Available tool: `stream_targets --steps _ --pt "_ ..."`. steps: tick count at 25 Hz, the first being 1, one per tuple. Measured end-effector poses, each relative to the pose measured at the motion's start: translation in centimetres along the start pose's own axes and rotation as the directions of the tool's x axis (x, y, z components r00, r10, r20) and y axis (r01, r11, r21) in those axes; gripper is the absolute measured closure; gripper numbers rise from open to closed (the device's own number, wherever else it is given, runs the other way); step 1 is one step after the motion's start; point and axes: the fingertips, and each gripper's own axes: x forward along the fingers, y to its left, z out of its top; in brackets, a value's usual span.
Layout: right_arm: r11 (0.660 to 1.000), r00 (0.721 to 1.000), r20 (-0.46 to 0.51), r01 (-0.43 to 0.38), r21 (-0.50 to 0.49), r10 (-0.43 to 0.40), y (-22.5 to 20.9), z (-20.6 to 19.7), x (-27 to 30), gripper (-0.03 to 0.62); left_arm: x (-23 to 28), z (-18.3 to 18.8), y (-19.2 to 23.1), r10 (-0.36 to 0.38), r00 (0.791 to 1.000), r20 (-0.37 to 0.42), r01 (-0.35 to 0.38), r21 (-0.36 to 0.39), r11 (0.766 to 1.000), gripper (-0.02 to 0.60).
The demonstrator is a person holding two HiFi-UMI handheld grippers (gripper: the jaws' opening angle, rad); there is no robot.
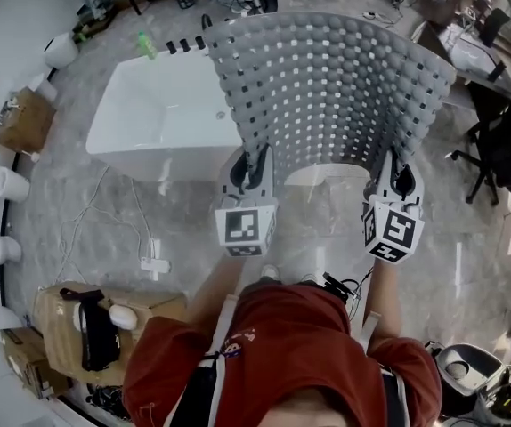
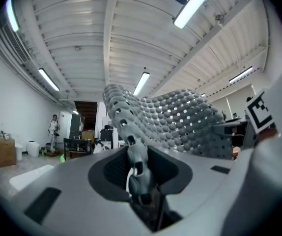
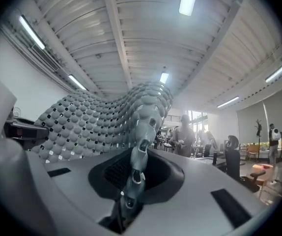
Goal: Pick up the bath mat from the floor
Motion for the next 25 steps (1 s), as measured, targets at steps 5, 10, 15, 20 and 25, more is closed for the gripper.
stream_targets --steps 5,10,15,20,25 --pt "1.0 0.989 0.145 0.002 0.008 -0.003 -0.1 4.4 -0.2 0.543 -0.8 4.5 0.7 0.057 0.99 0.128 -0.057 -0.005 0.998 0.474" --pt "1.0 0.97 0.243 -0.001 0.018 -0.004 0.3 6.4 -1.0 0.543 -2.4 7.0 1.4 0.105 0.969 0.225 -0.11 0.011 0.994 0.474" --pt "0.999 0.973 0.229 -0.009 0.031 0.002 0.4 6.0 -0.7 0.543 -2.4 6.9 1.4 0.106 0.971 0.214 -0.115 0.031 0.993 0.474" --pt "1.0 0.974 0.227 -0.011 0.029 0.005 0.5 5.8 -0.9 0.54 -2.6 6.5 1.6 0.116 0.971 0.208 -0.122 0.013 0.993 0.474" --pt "1.0 0.976 0.219 -0.011 0.018 0.006 0.6 5.6 -0.8 0.54 -2.7 6.1 1.6 0.121 0.972 0.204 -0.125 0.008 0.992 0.474"
